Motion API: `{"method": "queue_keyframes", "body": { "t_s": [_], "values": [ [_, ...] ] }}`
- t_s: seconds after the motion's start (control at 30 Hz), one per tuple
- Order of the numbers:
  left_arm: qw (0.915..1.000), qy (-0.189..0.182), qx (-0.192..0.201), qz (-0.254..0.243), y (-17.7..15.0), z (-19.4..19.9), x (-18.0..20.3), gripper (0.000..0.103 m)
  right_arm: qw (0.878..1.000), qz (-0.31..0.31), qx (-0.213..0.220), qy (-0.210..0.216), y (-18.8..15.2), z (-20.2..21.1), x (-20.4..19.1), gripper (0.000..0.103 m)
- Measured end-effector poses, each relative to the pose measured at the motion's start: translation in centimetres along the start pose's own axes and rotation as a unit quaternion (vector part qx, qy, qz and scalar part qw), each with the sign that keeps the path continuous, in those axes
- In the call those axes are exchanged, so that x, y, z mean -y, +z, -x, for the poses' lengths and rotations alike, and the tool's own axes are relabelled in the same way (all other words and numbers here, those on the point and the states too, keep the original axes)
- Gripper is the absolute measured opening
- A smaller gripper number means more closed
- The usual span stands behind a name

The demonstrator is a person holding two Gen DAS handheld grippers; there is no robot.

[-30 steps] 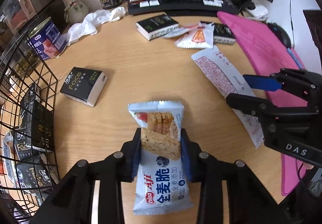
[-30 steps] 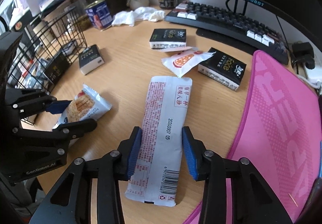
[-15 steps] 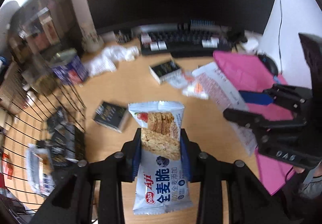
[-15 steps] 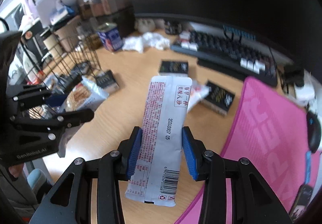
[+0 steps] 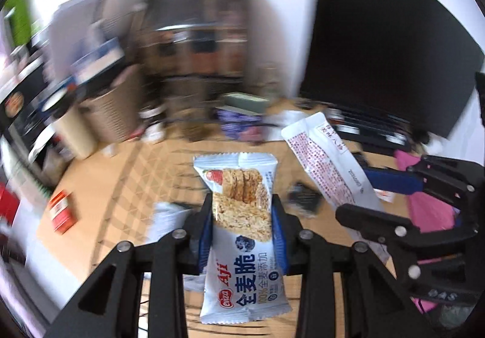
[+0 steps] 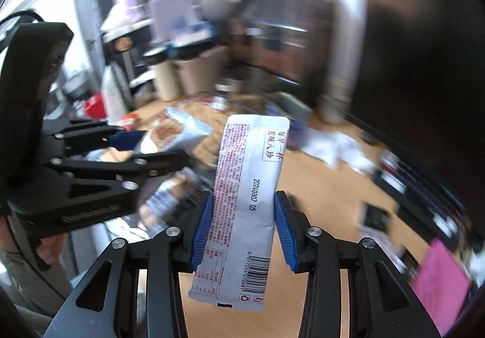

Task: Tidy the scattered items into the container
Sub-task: 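Carry both bars over the wire basket and open both tools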

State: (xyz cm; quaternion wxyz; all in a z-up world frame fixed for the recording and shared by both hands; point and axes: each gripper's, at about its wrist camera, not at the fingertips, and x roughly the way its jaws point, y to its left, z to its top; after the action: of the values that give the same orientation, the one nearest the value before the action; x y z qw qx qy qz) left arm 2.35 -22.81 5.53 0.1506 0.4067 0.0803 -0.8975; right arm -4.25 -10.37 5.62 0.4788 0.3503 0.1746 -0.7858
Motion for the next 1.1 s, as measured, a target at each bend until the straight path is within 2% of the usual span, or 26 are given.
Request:
{"method": "queue_keyframes", "body": {
  "t_s": [0.13,0.23,0.37,0.43,0.53,0.77,0.83,0.9,0.97,1.1],
  "values": [
    [0.9988,0.030,-0.010,0.037,-0.8,-0.8,-4.7,0.037,0.999,0.021,-0.011,0.035,2.5,-3.6,-3.9,0.040],
    [0.9986,0.022,-0.005,0.048,-0.9,-0.9,-6.1,0.037,0.998,0.025,-0.021,0.056,3.3,-6.1,-5.4,0.040],
    [0.9981,0.022,-0.017,0.056,-1.4,-1.9,-6.7,0.037,0.996,0.007,-0.020,0.088,3.0,-8.2,-5.6,0.041],
    [0.9982,0.018,-0.021,0.052,-1.6,-2.4,-6.5,0.037,0.996,0.020,-0.037,0.080,2.6,-9.2,-6.0,0.041],
    [0.9984,0.015,-0.026,0.048,-1.7,-2.9,-6.3,0.037,0.996,0.018,-0.039,0.072,2.2,-10.0,-5.6,0.041],
    [0.9982,0.016,-0.034,0.048,-1.7,-3.8,-6.2,0.037,0.995,0.001,-0.053,0.087,2.0,-11.2,-4.1,0.041],
    [0.9983,0.024,-0.032,0.041,-1.7,-3.8,-6.1,0.045,0.996,0.004,-0.045,0.082,2.0,-11.0,-4.2,0.043],
    [0.9977,0.048,-0.027,0.039,-1.7,-3.8,-6.1,0.062,0.997,0.009,-0.035,0.071,2.0,-10.6,-4.2,0.044],
    [0.9975,0.054,-0.022,0.040,-1.6,-3.7,-6.2,0.067,0.997,0.011,-0.032,0.063,2.1,-10.3,-4.3,0.044],
    [0.9975,0.053,-0.018,0.043,-1.5,-3.3,-6.3,0.067,0.997,0.004,-0.029,0.072,2.3,-9.9,-4.2,0.044]
  ]
}}
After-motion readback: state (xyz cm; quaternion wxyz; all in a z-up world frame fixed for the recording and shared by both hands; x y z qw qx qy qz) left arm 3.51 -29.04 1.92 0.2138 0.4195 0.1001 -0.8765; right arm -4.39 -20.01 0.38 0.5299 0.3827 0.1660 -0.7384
